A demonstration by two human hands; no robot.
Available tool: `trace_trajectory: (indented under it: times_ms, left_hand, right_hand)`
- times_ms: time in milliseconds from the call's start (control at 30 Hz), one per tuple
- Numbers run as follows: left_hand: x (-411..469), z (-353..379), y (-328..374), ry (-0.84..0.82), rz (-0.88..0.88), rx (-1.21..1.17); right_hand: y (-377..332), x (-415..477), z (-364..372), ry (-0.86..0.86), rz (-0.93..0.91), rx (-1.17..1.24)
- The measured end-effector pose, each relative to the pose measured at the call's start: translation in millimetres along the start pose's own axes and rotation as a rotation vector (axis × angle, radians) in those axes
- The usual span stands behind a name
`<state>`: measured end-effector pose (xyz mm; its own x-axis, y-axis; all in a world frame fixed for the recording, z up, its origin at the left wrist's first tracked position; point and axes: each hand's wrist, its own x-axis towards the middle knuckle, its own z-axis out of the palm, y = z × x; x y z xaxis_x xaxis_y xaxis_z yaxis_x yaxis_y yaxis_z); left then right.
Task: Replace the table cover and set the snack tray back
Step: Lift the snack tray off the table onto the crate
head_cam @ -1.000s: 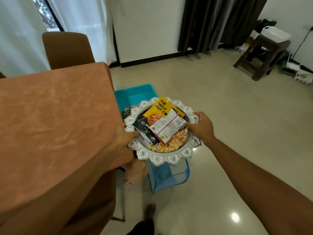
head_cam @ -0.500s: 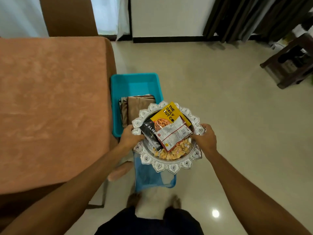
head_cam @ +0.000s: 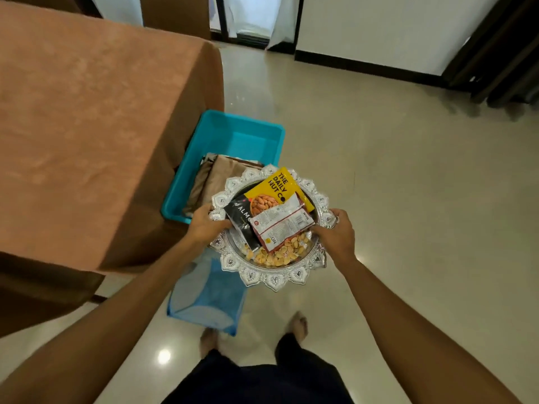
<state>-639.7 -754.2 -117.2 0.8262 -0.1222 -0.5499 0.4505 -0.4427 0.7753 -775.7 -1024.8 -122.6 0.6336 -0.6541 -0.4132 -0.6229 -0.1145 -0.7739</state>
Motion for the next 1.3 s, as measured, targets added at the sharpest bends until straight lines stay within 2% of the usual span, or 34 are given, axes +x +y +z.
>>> trace_trajectory:
  times_ms: [233,433,700,900,1100,1300]
  left_hand:
    - [9,63,36,0.021,0.015,-0.043]
    - [68,65,64,0.027,0.037,-0.095]
    - [211,16,102,0.169,0.042,-0.211]
    - [284,-24,105,0.293,-0.115,-0.357]
    - [320,-30,28,0.37,-0.329,-0.512]
    - [314,-2,36,0.392,-0.439,-0.604]
  right_hand:
    - [-12,75,-54,-0.047,0.002,-0.001]
    - [-55,150,-46,-0.131,0.01,0.021]
    - [-170,282,39,-0.308,-0.091,-0.092]
    - [-232,349,126,-0.466,-0.133,-0.245]
    - [-239,382,188,-0.629,-0.236,-0.446]
    - [-241,404,211,-0.726,-0.243,-0.59]
